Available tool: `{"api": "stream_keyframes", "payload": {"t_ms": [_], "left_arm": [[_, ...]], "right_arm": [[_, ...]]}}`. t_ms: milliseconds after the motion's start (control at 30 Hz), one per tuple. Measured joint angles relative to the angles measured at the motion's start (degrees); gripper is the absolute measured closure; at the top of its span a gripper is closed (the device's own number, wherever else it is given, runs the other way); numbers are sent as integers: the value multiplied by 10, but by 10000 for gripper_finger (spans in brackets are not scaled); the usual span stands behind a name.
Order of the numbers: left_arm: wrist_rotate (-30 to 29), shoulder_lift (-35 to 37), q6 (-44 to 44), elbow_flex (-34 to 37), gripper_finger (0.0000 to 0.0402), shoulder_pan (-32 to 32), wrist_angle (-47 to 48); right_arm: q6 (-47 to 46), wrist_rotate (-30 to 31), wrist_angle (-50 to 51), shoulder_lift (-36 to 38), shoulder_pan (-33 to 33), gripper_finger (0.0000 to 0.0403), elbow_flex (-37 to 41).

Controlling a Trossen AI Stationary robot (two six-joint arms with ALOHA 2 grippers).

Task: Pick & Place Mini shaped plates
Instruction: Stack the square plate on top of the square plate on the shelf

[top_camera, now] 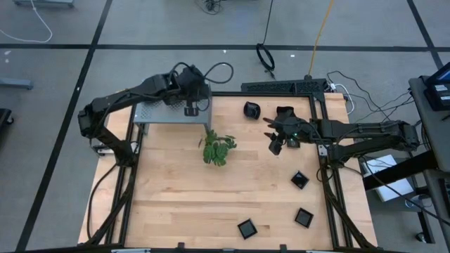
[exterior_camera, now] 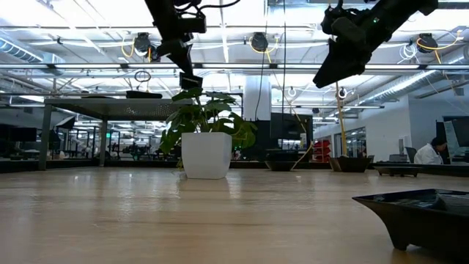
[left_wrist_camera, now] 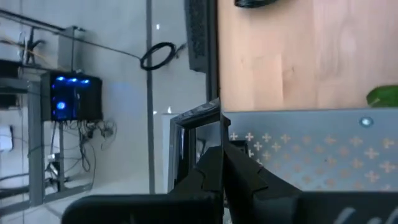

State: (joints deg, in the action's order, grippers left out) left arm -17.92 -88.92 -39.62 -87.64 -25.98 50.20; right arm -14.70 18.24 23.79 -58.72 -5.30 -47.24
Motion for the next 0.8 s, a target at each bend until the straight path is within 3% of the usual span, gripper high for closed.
{"api": "stream_keyframes", "payload": {"t_ms": [333, 800], "left_arm": [[3, 0, -42, 39, 397, -15, 23], [-2, 0, -100, 92, 398, -16, -67]], "right_arm": [[0, 0, 0, 0, 0, 238, 0], [0, -1, 0, 0, 0, 238, 0]]}}
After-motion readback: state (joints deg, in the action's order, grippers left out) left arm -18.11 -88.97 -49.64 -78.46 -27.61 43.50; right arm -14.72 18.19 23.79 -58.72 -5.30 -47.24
